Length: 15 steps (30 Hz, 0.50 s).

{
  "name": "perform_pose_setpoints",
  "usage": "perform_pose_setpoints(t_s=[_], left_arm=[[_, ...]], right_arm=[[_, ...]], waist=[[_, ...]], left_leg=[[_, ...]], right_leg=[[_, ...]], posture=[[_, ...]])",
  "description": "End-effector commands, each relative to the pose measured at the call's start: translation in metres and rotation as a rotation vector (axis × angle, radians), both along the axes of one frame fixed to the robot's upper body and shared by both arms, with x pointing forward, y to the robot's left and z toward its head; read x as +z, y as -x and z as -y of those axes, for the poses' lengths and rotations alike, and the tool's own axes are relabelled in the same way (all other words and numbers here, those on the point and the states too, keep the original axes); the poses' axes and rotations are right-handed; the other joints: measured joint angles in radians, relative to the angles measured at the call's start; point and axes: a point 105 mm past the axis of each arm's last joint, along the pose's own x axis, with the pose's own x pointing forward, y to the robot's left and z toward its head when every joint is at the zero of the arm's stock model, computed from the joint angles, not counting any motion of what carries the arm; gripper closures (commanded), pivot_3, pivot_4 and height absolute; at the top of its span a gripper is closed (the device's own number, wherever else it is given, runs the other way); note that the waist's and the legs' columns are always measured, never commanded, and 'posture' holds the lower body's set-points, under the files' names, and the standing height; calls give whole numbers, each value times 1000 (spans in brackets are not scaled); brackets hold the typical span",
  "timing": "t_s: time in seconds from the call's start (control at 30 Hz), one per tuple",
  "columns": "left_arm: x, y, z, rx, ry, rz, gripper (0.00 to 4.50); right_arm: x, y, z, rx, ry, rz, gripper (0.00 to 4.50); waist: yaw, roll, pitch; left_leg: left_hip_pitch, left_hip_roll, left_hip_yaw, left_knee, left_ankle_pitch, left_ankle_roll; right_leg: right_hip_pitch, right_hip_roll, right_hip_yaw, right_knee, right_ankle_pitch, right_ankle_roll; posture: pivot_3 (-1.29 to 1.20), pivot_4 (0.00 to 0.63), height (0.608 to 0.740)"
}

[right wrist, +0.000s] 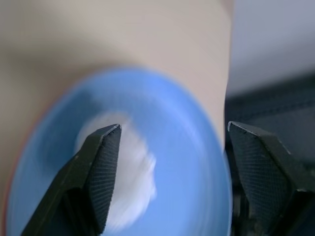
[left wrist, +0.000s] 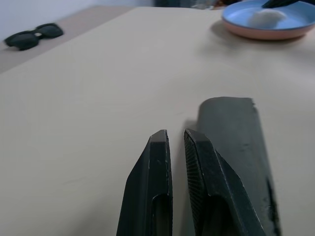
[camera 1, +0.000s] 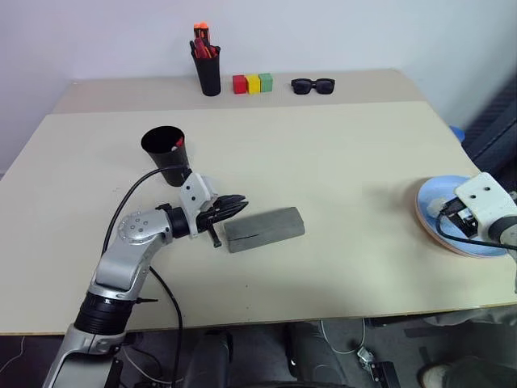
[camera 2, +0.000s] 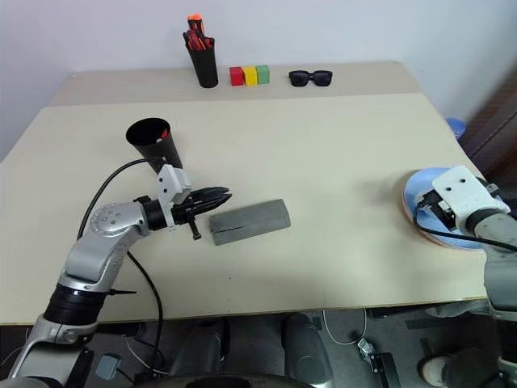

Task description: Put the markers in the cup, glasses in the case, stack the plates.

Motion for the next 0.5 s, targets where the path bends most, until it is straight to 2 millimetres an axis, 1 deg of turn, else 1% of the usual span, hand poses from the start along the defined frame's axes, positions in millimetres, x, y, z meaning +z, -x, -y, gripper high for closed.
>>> perform_pose_setpoints(t_s=[0.03, 0.13, 0.2, 0.3, 0.4, 0.5], left_arm=[[10, 1, -28, 116, 24, 43, 4036], [12, 9, -66, 268, 47, 50, 4036], [11, 18, -90, 344, 33, 52, 4036], [6, 26, -112, 415, 0, 49, 4036], [3, 28, -125, 467, -19, 50, 4036], [0, 29, -130, 503, -47, 57, 4036]], right_arm=[[23, -7, -39, 203, -93, 82, 861], [23, -3, -86, 425, -249, 58, 861], [19, -1, -103, 516, -311, 23, 861], [16, -1, -112, 569, -384, 3, 861], [10, 1, -118, 612, -439, -41, 861], [7, -3, -126, 642, -490, -61, 861]], waist=[[0, 0, 0], [1, 0, 0], [4, 0, 0], [12, 0, 0], [25, 0, 0], [28, 0, 0]], left_leg=[[0, 0, 0, 0, 0, 1], [0, 1, -1, -1, -1, 1], [0, 1, -1, -1, -1, 1], [-1, 0, 0, 0, -1, 2], [-1, 0, 0, 2, -1, 2], [-1, 0, 0, 1, -1, 1]], right_leg=[[0, 0, 0, 0, 0, 0], [0, 1, 0, 0, 0, 0], [0, 1, 0, 0, 0, 0], [0, 0, 0, -1, -1, 0], [1, -1, 0, -2, -1, 0], [1, -1, 0, -2, -1, 0]], posture=[[0, 150, 740], [0, 150, 740], [0, 150, 740], [0, 150, 740], [0, 150, 740], [0, 150, 740]])
